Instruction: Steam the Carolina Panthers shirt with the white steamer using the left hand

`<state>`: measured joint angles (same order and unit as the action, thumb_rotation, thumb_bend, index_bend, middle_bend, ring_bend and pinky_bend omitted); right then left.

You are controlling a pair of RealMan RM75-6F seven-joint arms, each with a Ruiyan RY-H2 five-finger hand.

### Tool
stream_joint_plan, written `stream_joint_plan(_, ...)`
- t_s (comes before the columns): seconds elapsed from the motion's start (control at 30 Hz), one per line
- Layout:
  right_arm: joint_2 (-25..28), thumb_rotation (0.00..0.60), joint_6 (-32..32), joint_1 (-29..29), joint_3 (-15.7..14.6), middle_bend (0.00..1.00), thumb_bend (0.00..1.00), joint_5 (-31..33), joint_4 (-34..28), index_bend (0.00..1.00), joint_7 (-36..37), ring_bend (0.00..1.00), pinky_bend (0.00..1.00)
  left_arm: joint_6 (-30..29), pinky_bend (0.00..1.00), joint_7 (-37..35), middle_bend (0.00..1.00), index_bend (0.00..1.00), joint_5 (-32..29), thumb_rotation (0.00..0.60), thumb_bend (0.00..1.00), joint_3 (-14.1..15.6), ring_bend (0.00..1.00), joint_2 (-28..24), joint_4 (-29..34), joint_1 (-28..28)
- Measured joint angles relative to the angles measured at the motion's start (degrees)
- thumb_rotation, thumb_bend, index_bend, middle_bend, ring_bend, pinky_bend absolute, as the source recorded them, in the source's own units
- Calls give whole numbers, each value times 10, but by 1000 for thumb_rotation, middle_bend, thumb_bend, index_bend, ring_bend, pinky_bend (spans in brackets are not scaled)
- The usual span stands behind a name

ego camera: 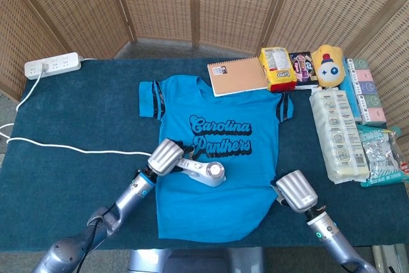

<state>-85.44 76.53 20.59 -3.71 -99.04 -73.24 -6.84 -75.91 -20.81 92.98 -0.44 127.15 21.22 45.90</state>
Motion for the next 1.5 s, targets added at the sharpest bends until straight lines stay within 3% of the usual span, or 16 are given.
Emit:
stream_joint_plan(0.5, -2, 600, -1, 1, 0, 740, 366, -3, 1, 811, 2, 757, 782, -7, 796, -2, 734, 688, -3, 600, 461, -1, 679, -22, -14, -11)
stream_joint_plan(1.03, -4, 600, -5, 3, 0, 740, 367, -4, -9, 811, -11, 757, 782, -40, 796, -28, 735, 688, -49, 600, 460, -47, 679, -82, 5, -33)
stream_joint_plan(1.5, -8, 600, -9, 8, 1, 740, 367, -8, -13, 812, -15, 758, 782, -74, 796, -37, 735, 687, -60, 600, 460, -60, 679, -109, 24, -59)
